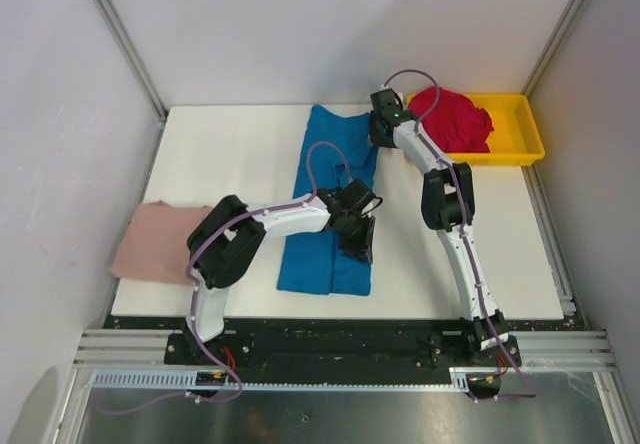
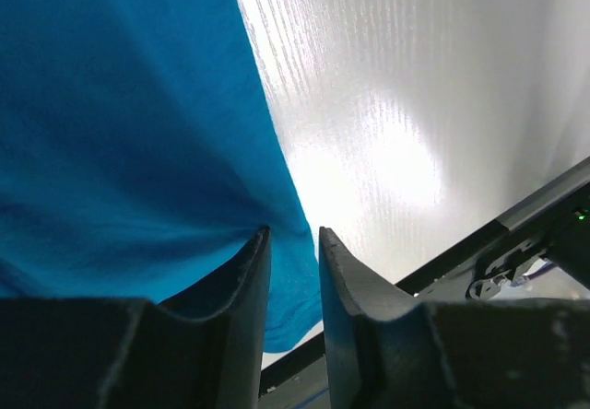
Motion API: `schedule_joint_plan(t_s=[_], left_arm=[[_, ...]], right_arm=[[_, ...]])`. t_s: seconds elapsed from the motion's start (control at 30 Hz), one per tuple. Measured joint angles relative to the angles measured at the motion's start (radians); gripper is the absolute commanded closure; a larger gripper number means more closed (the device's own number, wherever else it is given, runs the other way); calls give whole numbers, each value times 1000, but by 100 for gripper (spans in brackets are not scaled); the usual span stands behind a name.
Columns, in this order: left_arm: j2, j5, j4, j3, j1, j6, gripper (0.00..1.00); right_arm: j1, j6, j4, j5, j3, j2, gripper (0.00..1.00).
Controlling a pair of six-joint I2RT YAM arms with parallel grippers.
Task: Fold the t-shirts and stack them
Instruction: Rotate the tshirt 90 degrees
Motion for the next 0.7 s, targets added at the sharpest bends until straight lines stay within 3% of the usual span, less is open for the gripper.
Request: schedule_joint_plan(t_s=[0.37, 0.5, 0.7], left_arm=[[-163, -6, 14, -114, 0, -7, 67], [-161, -13, 14, -135, -5, -6, 68], [-127, -12, 23, -160, -27, -4, 70]], right_arm=[[-64, 82, -72, -49, -52, -133, 50], [-61, 117, -72, -71, -70, -178, 52], [-46, 147, -56, -109, -234, -239, 55]])
